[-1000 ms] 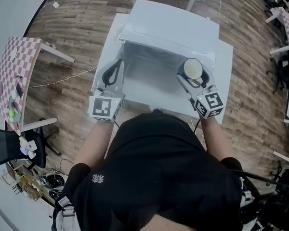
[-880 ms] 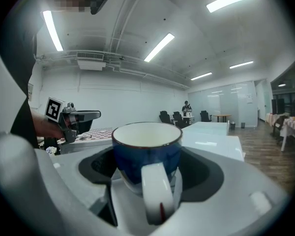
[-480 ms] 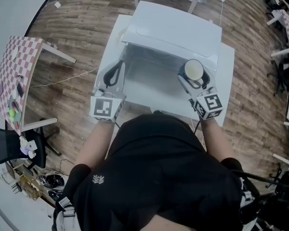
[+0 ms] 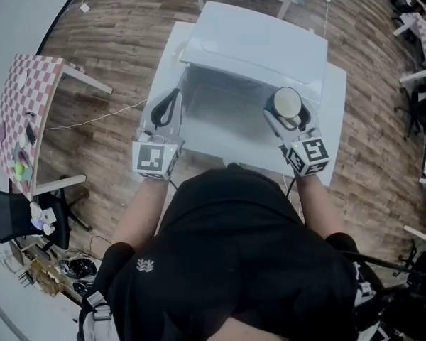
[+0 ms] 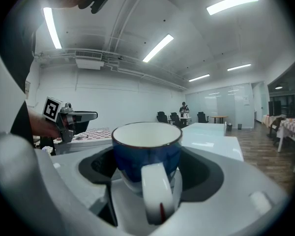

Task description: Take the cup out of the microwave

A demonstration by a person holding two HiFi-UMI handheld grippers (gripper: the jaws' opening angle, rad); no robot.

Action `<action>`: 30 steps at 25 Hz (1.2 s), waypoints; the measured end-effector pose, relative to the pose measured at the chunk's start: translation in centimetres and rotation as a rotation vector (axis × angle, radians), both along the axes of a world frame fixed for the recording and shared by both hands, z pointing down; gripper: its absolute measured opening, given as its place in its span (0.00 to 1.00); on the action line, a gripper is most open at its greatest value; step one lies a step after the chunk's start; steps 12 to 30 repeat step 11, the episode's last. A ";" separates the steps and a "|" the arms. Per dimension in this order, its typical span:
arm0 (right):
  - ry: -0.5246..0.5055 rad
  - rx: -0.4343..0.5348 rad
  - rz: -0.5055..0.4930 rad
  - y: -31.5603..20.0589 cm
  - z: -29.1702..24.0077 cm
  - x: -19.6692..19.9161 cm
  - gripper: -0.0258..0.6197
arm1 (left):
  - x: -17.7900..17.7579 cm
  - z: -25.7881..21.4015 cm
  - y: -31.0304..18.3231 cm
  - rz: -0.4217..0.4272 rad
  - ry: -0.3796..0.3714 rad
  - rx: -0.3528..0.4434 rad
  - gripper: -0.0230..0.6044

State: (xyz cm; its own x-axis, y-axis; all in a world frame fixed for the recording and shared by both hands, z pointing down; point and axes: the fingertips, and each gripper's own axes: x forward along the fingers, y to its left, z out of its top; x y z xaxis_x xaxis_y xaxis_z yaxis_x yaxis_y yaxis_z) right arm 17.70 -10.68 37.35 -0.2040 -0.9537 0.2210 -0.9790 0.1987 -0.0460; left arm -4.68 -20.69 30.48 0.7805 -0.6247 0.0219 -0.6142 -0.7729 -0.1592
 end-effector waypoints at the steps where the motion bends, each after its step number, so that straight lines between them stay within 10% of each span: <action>1: -0.001 0.001 0.001 0.1 0.0 0.0 0.63 | 0.1 0.1 0.1 0.001 -0.001 -0.002 0.04; 30: -0.003 0.005 0.005 0.2 -0.3 0.1 0.63 | 0.1 -0.3 0.2 0.001 -0.004 -0.009 0.04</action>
